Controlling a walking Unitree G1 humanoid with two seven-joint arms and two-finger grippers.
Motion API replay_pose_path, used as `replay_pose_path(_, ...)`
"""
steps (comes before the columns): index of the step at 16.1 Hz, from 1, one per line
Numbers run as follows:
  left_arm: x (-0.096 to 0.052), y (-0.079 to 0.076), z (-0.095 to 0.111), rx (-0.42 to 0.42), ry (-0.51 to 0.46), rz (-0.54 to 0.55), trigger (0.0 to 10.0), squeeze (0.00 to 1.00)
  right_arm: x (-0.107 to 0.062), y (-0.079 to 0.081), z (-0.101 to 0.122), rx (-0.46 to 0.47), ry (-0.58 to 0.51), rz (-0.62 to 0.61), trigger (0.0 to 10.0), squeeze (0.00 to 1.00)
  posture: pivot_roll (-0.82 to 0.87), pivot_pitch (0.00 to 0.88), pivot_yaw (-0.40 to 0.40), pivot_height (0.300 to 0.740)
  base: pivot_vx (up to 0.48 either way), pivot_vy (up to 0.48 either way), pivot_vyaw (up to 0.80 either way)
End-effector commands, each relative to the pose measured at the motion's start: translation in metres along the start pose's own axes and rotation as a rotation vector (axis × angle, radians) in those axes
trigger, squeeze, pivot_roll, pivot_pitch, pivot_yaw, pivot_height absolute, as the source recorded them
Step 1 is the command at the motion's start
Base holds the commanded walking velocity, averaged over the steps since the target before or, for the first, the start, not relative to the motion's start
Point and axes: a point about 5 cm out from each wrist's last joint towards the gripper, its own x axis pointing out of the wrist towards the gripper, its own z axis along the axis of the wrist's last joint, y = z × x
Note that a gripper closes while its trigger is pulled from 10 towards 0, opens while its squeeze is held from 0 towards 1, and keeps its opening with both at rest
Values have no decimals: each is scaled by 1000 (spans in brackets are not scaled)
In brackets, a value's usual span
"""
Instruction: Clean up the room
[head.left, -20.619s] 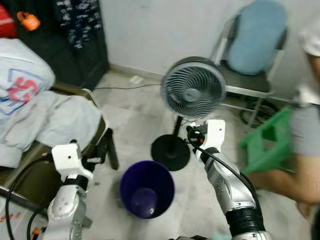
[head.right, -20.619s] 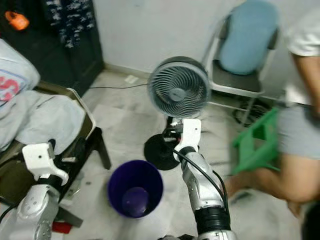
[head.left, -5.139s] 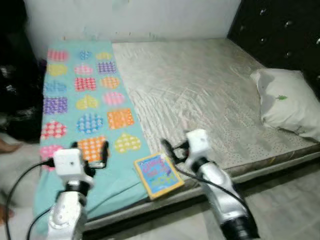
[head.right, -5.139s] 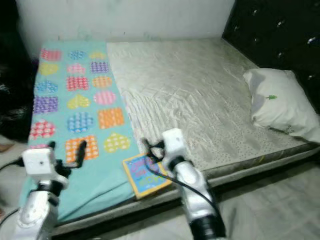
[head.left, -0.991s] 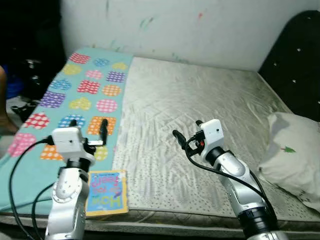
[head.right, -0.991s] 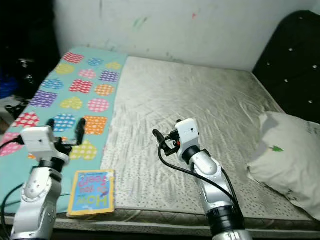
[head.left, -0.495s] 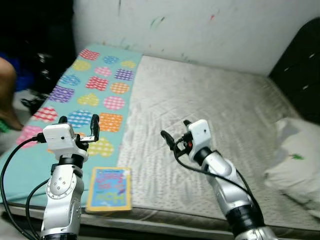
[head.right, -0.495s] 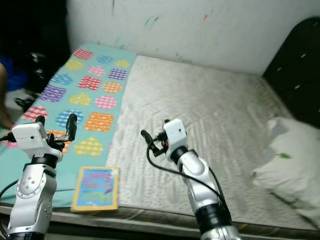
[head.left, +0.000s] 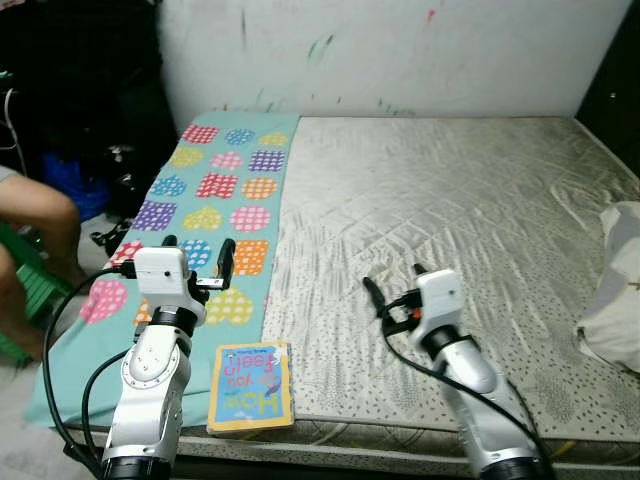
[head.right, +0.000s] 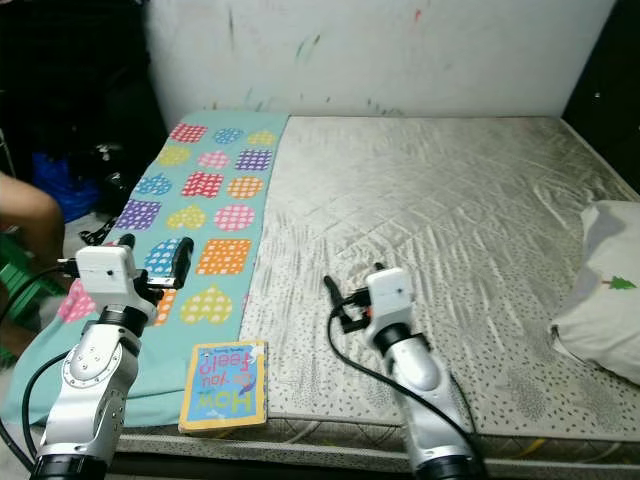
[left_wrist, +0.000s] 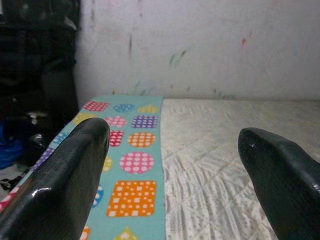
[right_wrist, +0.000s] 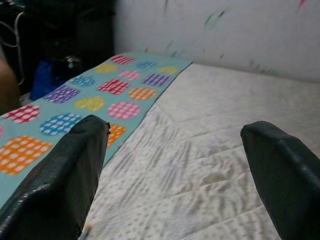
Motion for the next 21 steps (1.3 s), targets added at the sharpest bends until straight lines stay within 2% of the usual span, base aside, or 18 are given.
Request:
replay_pose_path(1,2,-1,-2,4,6,-4,10000,0,1,-2,9,3,-30,-23,10000,0,-102,0,71,740,0,0,0)
replay_pose_path(3,1,-11,-2,-9,10,-30,10000,0,-4,-12,13,17,-39,-79,10000,0,-93,0,76,740,0,0,0)
replay_pose_path(7,-14,-13,-14,-26,59,-59,10000,0,-17,-14,11,24,-33,-134,10000,0,-110,37,67,740,0,0,0)
replay_pose_path(11,-10,-16,-11,-45,43,-40,10000,0,-21,-24,14,24,-24,-157,10000,0,-114,38,44,740,0,0,0)
replay_pose_path(14,-11,-16,-9,-52,38,-37,10000,0,-17,-20,18,22,-18,-137,10000,0,-107,59,22,740,0,0,0)
replay_pose_path(17,-13,-14,-9,-53,40,-32,10000,0,-18,-18,15,31,0,-128,10000,0,-107,65,14,740,0,0,-423)
replay_pose_path(21,-15,-18,-10,-66,52,-51,10000,0,-19,-16,16,21,11,-114,10000,0,-105,83,5,740,0,0,0)
